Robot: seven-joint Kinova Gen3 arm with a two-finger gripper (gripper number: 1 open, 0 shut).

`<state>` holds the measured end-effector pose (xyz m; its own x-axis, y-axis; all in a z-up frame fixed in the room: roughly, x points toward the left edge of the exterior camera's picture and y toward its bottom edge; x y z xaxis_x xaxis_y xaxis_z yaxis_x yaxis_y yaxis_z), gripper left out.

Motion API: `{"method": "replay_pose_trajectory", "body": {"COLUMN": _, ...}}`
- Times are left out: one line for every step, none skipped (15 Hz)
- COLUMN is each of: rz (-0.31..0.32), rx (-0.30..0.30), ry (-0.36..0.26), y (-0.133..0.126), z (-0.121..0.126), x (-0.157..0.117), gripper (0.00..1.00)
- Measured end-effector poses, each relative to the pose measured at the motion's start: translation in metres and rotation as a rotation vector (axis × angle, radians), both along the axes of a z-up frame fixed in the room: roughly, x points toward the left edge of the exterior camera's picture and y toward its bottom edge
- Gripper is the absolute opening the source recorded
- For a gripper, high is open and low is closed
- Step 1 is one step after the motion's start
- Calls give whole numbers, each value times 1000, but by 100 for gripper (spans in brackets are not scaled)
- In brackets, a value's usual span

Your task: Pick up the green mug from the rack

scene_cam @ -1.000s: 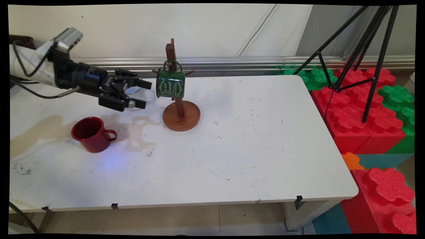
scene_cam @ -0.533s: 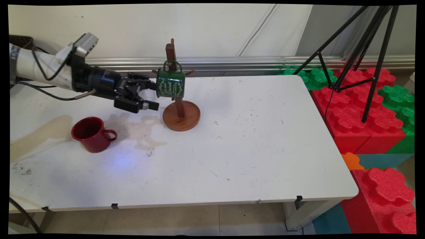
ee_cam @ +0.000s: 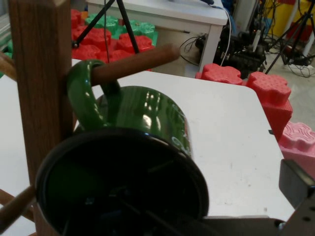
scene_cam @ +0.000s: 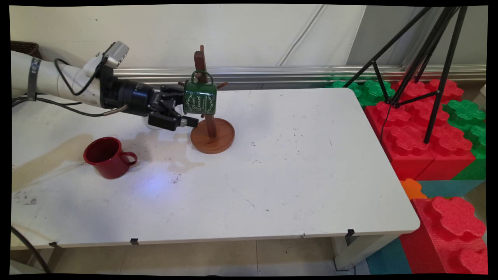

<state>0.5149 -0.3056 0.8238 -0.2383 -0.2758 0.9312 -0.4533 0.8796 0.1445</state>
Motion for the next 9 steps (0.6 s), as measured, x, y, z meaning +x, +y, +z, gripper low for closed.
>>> {"method": "replay_pose_trajectory", "body": {"rz": 3, "rx": 0, "ry": 1, "y": -1, "z": -1, "x": -1, "gripper": 100}}
{"method": "replay_pose_trajectory", "body": {"rz": 5, "rx": 0, "ry": 2, "y": -3, "z": -2, "x": -1, "gripper": 100}}
{"method": "replay_pose_trajectory", "body": {"rz": 6, "rx": 0, "ry": 3, "y": -4, "z": -3, "x": -2, "gripper": 100}}
{"method": "replay_pose_trajectory", "body": {"rz": 7, "rx": -1, "ry": 3, "y": -5, "z": -4, "x": -2, "gripper": 100}}
{"method": "replay_pose_trajectory", "body": {"rz": 7, "rx": -1, "ry": 4, "y": -6, "z": -5, "x": -3, "gripper": 100}}
{"method": "replay_pose_trajectory", "body": {"rz": 8, "rx": -2, "ry": 5, "y": -8, "z": -5, "x": -4, "gripper": 100}}
{"method": "replay_pose_trajectory", "body": {"rz": 9, "rx": -4, "ry": 6, "y": -8, "z": -6, "x": -4, "gripper": 100}}
{"method": "replay_pose_trajectory", "body": {"rz": 10, "rx": -4, "ry": 8, "y": -10, "z": -6, "x": -4, "gripper": 0}}
{"method": "replay_pose_trajectory", "body": {"rz": 12, "rx": -6, "ry": 11, "y": -10, "z": -6, "x": -4, "gripper": 0}}
